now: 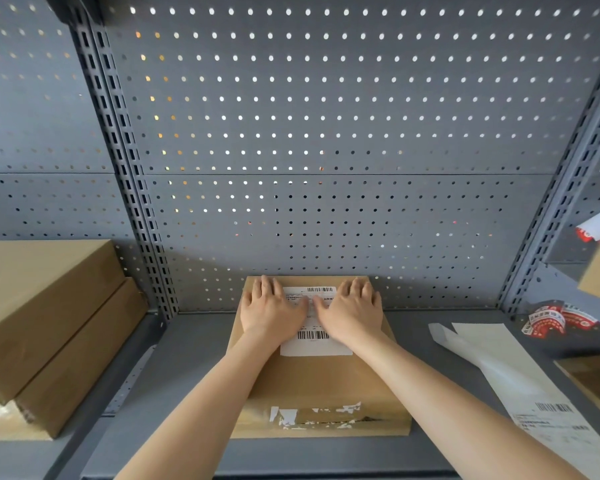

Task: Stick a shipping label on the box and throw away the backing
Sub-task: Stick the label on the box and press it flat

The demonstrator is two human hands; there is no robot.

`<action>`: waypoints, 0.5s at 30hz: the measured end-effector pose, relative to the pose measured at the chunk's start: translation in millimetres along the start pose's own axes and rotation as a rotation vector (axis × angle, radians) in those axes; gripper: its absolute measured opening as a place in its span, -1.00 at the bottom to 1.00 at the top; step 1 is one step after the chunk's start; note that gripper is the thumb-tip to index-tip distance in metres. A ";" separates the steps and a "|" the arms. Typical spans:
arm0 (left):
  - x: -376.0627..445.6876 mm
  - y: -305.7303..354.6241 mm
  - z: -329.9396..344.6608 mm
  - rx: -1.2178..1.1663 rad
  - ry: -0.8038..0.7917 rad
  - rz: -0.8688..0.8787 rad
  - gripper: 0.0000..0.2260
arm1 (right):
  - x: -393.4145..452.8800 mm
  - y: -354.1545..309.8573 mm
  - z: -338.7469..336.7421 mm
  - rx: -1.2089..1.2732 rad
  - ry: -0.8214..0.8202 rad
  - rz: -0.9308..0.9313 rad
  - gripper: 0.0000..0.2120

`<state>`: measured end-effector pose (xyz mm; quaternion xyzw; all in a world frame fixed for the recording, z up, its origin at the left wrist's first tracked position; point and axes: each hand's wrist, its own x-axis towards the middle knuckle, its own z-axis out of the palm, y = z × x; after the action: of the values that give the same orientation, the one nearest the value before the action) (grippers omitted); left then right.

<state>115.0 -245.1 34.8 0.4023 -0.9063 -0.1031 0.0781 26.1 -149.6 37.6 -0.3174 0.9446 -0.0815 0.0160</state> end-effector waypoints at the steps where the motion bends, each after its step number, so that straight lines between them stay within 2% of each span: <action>1: -0.3 0.5 0.2 0.005 -0.009 -0.004 -0.27 | 0.0 0.4 0.6 -0.002 0.005 0.000 -0.18; 11: -1.6 4.2 -0.2 0.029 -0.041 -0.029 -0.26 | 0.4 0.7 2.7 0.002 0.007 0.002 -0.13; 15: 0.2 -0.1 -0.3 0.032 -0.068 -0.002 -0.27 | 1.6 2.6 2.9 0.005 -0.008 -0.015 -0.17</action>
<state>115.0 -245.4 35.1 0.4008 -0.9095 -0.1022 0.0406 23.5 -148.9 34.3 -0.3246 0.9420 -0.0828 0.0198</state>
